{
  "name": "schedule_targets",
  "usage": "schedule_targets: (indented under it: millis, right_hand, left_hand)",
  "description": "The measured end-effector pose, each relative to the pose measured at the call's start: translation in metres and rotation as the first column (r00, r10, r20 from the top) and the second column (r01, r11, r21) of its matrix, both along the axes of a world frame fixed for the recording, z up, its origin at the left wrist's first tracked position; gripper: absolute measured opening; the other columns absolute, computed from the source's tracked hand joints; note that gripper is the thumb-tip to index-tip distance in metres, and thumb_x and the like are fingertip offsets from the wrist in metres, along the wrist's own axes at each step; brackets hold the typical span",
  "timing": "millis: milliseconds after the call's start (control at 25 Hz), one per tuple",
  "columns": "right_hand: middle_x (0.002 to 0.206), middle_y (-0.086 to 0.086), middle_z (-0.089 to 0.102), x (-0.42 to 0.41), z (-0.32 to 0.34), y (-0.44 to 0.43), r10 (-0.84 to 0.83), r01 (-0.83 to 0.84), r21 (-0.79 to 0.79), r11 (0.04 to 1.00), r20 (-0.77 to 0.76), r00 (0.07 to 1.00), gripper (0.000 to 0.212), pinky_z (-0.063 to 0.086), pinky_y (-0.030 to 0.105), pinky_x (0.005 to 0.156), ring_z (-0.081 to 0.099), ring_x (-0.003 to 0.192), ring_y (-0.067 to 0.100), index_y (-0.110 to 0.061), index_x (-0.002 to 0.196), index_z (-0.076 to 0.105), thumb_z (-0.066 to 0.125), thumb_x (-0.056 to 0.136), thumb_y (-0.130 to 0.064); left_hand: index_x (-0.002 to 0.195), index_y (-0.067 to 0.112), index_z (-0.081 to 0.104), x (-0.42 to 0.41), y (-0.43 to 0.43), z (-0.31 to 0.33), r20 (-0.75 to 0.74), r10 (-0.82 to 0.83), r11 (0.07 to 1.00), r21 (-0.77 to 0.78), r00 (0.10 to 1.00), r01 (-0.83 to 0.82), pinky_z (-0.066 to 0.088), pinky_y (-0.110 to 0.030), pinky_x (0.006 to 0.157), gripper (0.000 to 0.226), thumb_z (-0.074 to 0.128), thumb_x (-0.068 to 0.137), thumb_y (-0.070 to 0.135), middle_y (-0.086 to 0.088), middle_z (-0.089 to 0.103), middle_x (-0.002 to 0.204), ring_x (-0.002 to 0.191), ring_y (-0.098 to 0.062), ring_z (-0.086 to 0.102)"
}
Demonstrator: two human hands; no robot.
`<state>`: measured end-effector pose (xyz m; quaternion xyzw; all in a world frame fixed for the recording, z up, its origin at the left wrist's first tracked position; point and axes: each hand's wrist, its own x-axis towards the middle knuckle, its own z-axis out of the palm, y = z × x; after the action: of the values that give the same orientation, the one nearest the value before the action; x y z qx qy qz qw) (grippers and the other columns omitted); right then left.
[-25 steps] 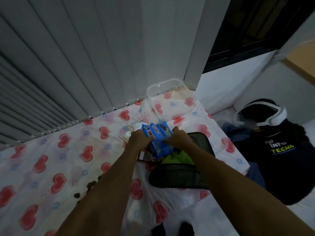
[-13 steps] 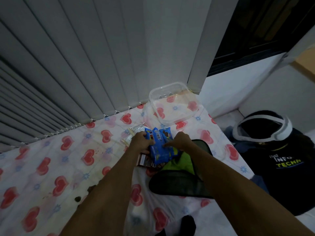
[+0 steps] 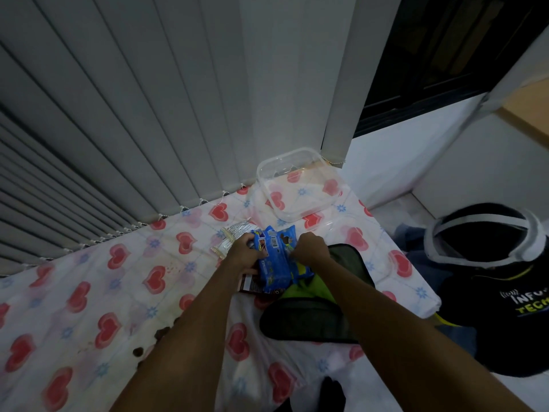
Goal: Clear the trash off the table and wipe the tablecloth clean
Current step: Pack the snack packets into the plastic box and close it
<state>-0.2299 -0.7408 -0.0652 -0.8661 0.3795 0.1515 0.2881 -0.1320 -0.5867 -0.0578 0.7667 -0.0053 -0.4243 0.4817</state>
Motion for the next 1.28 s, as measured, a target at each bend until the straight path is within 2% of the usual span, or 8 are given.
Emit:
schedule_targets:
  millis: [200, 400, 560, 720, 840, 1000, 1120, 1280]
  right_hand:
    - [0.092, 0.011, 0.059, 0.010, 0.013, 0.000, -0.077, 0.076, 0.071, 0.995, 0.005, 0.997, 0.023, 0.046, 0.027, 0.057, 0.058, 0.079, 0.024, -0.006, 0.084, 0.052, 0.074, 0.080, -0.013]
    - [0.106, 0.016, 0.059, 0.014, 0.022, 0.007, -0.074, 0.072, 0.077, 0.994, 0.013, 0.997, 0.021, 0.045, 0.031, 0.068, 0.061, 0.093, 0.029, 0.001, 0.103, 0.057, 0.062, 0.090, -0.014]
    - [0.073, 0.004, 0.048, 0.026, 0.052, -0.009, 0.005, -0.005, 0.023, 1.000, 0.010, 1.000, 0.030, 0.034, 0.021, 0.047, 0.046, 0.060, 0.014, -0.006, 0.068, 0.042, 0.058, 0.093, -0.012]
    - [0.080, 0.007, 0.053, 0.045, 0.099, -0.045, 0.050, -0.050, -0.038, 0.998, 0.012, 0.999, 0.031, 0.031, 0.021, 0.048, 0.047, 0.060, 0.014, -0.002, 0.075, 0.051, 0.062, 0.094, -0.025]
    - [0.097, 0.014, 0.066, 0.053, 0.127, -0.080, 0.061, -0.060, -0.053, 0.997, 0.029, 0.998, 0.037, 0.045, 0.026, 0.065, 0.058, 0.078, 0.022, 0.002, 0.101, 0.065, 0.075, 0.086, -0.031]
    - [0.086, 0.017, 0.054, 0.069, 0.150, -0.127, -0.009, 0.021, -0.082, 0.996, 0.148, 0.989, 0.019, 0.042, 0.031, 0.068, 0.053, 0.081, 0.028, -0.001, 0.078, 0.055, 0.064, 0.089, -0.013]
    - [0.092, 0.017, 0.059, 0.091, 0.131, -0.155, -0.013, 0.023, -0.055, 0.998, 0.178, 0.984, 0.014, 0.050, 0.036, 0.078, 0.058, 0.089, 0.027, 0.001, 0.092, 0.065, 0.055, 0.092, -0.008]
    - [0.119, 0.020, 0.069, 0.111, 0.076, -0.170, -0.024, 0.021, 0.014, 1.000, 0.241, 0.970, 0.032, 0.052, 0.033, 0.090, 0.064, 0.111, 0.033, 0.003, 0.115, 0.071, 0.051, 0.090, 0.000]
  left_hand:
    - [0.126, 0.014, 0.059, 0.004, 0.007, 0.011, 0.018, -0.046, 0.999, -0.020, 0.999, 0.047, 0.058, -0.043, 0.069, 0.045, 0.072, 0.086, -0.004, -0.009, 0.064, 0.130, 0.115, -0.033, 0.065]
    - [0.132, 0.004, 0.056, 0.011, 0.010, 0.025, 0.063, -0.071, 0.997, -0.026, 0.996, 0.072, 0.053, -0.028, 0.060, 0.050, 0.069, 0.087, -0.010, -0.012, 0.061, 0.136, 0.103, -0.023, 0.061]
    - [0.131, 0.010, 0.054, 0.024, 0.011, 0.039, 0.011, -0.054, 0.998, -0.026, 0.998, 0.054, 0.057, -0.033, 0.052, 0.044, 0.067, 0.092, -0.005, -0.012, 0.065, 0.124, 0.089, -0.025, 0.069]
    - [0.126, 0.017, 0.057, 0.044, -0.016, 0.069, -0.033, -0.016, 0.994, -0.105, 0.999, 0.012, 0.064, -0.049, 0.073, 0.043, 0.069, 0.091, -0.004, -0.018, 0.071, 0.118, 0.093, -0.032, 0.074]
    - [0.131, 0.016, 0.055, 0.056, -0.046, 0.085, -0.050, 0.010, 0.987, -0.162, 0.999, -0.018, 0.065, -0.046, 0.071, 0.048, 0.069, 0.090, -0.005, -0.014, 0.073, 0.108, 0.086, -0.032, 0.075]
    - [0.125, 0.016, 0.053, 0.067, -0.089, 0.089, -0.084, 0.043, 0.978, -0.202, 0.996, -0.059, 0.063, -0.047, 0.071, 0.041, 0.064, 0.093, -0.007, -0.014, 0.072, 0.105, 0.079, -0.031, 0.073]
    - [0.122, 0.018, 0.054, 0.082, -0.124, 0.078, -0.056, 0.135, 0.976, -0.166, 0.989, -0.142, 0.062, -0.051, 0.077, 0.038, 0.064, 0.093, -0.006, -0.013, 0.071, 0.107, 0.084, -0.032, 0.073]
    - [0.122, 0.017, 0.058, 0.105, -0.161, 0.050, 0.094, 0.171, 0.985, -0.011, 0.981, -0.171, 0.060, -0.057, 0.088, 0.046, 0.075, 0.081, 0.003, -0.015, 0.071, 0.116, 0.103, -0.036, 0.073]
